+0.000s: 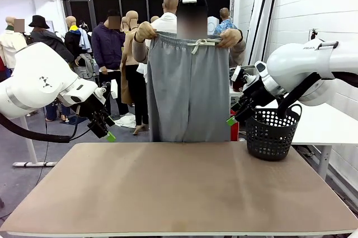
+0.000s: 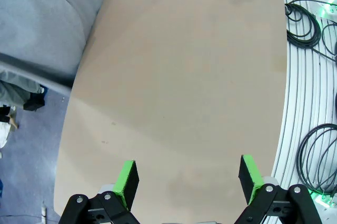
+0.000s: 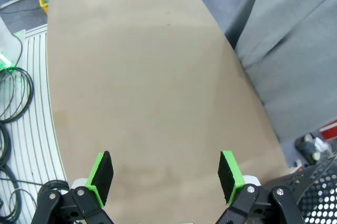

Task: Fold the training pants.
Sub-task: Grab both ends of the Training pants handed by a person.

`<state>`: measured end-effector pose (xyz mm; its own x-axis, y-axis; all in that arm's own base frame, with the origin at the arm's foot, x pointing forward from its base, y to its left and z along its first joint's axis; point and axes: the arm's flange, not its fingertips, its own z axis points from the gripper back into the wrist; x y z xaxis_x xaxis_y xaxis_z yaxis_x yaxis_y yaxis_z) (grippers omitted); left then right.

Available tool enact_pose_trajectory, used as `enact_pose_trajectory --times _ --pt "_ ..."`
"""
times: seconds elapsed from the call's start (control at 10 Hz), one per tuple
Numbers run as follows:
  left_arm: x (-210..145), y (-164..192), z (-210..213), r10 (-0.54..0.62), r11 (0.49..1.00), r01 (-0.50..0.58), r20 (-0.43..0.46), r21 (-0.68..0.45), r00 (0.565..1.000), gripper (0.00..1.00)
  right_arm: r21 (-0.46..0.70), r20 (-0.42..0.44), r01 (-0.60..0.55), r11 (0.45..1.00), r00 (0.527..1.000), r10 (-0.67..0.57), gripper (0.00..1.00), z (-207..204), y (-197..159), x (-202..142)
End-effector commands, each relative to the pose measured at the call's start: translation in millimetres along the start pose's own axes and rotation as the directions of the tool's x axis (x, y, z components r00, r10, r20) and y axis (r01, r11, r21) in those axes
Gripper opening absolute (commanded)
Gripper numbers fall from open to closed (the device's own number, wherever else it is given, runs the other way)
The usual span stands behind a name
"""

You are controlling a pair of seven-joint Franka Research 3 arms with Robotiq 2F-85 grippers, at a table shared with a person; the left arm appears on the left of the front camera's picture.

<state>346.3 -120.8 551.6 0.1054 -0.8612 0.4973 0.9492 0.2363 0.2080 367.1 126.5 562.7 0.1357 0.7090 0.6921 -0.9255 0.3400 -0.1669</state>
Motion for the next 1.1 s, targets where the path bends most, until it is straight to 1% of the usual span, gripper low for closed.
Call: enact_pose_trajectory --times 0.0,1.0 --pt "-0.8 2.2 2.1 0.002 1.000 -0.001 0.014 -0.017 1.000 1.00 0.016 0.028 0.008 1.000 1.000 -0.008 1.00 -1.4 -0.5 -0.3" --pt "-0.8 2.2 2.1 0.002 1.000 -0.001 0.014 -0.017 1.000 1.00 0.016 0.028 0.008 1.000 1.000 -0.008 1.00 -1.4 -0.5 -0.3"
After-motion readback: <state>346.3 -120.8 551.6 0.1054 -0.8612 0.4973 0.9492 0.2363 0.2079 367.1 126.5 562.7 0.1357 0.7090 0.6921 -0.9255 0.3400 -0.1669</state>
